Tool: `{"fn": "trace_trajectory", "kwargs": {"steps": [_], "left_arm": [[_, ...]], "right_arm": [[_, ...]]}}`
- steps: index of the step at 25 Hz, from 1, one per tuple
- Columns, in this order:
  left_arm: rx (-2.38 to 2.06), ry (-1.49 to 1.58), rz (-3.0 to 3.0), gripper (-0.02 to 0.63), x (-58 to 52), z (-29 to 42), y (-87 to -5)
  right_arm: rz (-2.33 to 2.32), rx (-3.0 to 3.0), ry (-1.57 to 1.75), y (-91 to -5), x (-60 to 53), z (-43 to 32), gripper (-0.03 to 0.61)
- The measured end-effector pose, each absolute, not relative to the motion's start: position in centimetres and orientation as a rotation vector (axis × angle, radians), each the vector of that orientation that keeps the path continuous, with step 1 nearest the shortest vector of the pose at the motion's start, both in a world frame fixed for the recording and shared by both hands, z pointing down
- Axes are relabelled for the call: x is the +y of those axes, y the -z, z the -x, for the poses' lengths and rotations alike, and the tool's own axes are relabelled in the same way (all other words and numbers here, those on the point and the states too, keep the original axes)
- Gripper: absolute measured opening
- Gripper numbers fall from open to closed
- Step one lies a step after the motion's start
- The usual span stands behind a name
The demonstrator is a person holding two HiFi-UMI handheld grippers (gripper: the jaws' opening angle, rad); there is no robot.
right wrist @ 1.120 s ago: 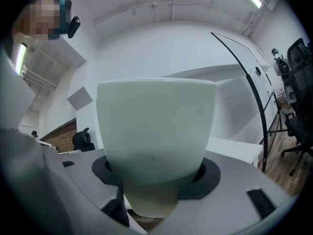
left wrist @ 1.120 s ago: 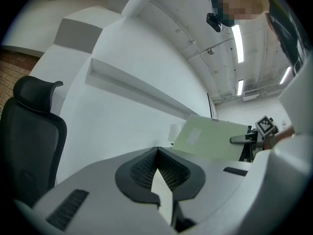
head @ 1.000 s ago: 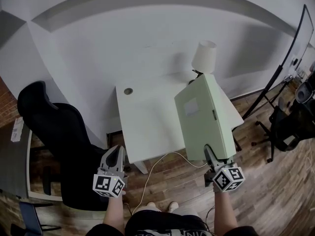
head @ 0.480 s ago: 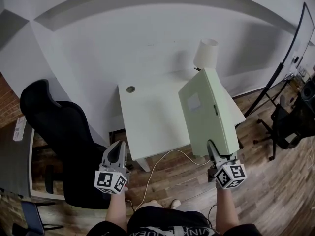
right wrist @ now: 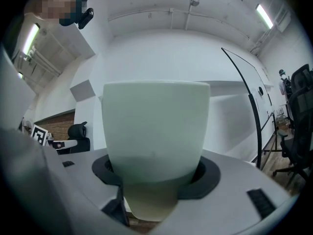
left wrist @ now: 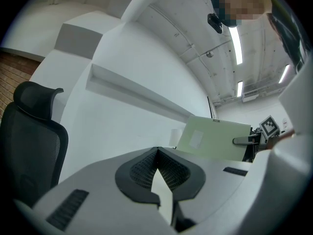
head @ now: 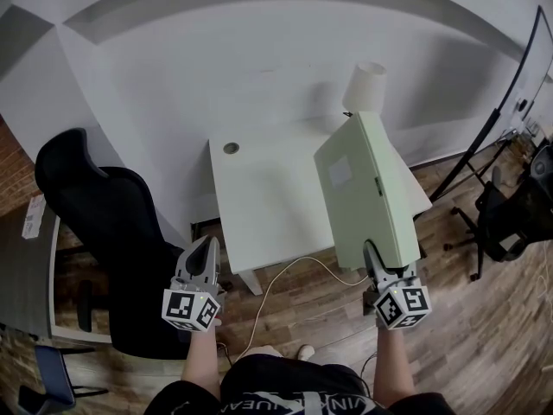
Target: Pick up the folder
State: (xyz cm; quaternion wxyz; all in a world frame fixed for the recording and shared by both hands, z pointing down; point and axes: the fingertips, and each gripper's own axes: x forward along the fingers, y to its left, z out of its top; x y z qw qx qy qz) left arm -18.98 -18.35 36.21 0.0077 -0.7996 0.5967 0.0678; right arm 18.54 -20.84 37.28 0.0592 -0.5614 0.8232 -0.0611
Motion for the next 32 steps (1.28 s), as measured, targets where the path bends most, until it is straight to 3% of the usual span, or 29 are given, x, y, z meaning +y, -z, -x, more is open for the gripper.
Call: {"fn": "trace_trajectory", "kwargs": {"steps": [32], "left_arm": [[1.853, -0.201, 2.534, 0.012, -20.0, 18.5, -37.3]], "right_arm": [[1.757, 2.445, 0.173, -37.6, -21.8, -19.4, 0.291]]}}
